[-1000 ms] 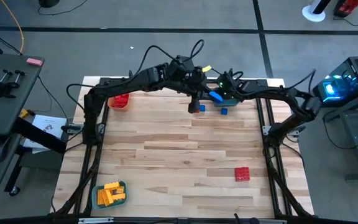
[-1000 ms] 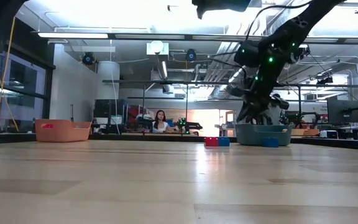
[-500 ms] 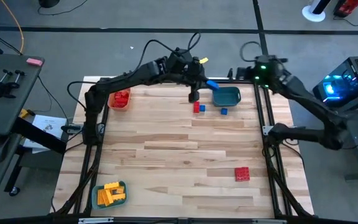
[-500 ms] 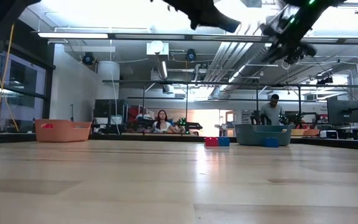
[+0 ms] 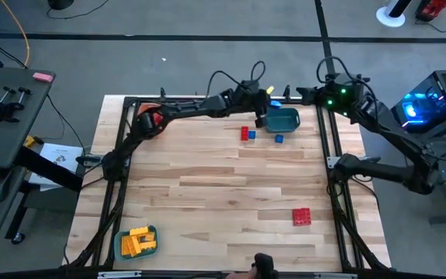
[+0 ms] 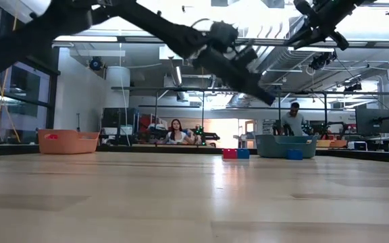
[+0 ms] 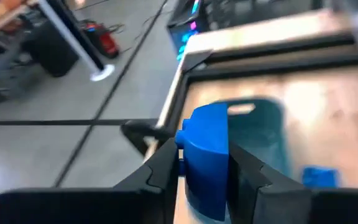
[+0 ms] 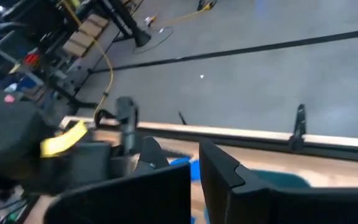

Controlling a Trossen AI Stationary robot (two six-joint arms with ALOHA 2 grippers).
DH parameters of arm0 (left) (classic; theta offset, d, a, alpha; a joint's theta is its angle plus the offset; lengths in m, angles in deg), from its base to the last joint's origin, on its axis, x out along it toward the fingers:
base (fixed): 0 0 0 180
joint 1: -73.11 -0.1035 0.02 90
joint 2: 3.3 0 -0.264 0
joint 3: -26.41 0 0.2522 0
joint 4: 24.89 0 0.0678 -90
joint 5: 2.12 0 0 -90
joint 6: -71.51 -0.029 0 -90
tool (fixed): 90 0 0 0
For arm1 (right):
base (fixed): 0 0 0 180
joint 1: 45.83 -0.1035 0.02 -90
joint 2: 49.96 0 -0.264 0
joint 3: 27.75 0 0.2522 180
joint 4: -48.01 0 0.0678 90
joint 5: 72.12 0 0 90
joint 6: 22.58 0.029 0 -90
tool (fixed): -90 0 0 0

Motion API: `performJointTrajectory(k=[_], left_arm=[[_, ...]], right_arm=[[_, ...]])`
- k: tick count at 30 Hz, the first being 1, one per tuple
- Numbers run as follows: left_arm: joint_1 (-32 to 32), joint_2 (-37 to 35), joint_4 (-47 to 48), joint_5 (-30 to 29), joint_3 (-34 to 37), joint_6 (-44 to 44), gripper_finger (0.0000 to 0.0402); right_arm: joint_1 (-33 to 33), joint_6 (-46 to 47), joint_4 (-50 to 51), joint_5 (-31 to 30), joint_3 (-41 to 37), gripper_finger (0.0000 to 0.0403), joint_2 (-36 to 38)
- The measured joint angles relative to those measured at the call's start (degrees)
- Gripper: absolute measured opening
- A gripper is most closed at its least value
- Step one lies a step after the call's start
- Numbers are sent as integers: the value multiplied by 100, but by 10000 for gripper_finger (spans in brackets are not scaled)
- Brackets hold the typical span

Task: Sort blocks
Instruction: Put the blue game piece into the blue bin

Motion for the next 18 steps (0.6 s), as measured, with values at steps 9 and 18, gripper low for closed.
performJointTrajectory(k=[9, 18], left_arm=[[186, 82, -157, -103, 0, -427, 172], [183, -844, 2168, 116, -11, -303, 201]], right_arm=[[-304, -111, -5, -33, 0, 0, -375], [-308, -796, 171, 585, -2, 0, -557]])
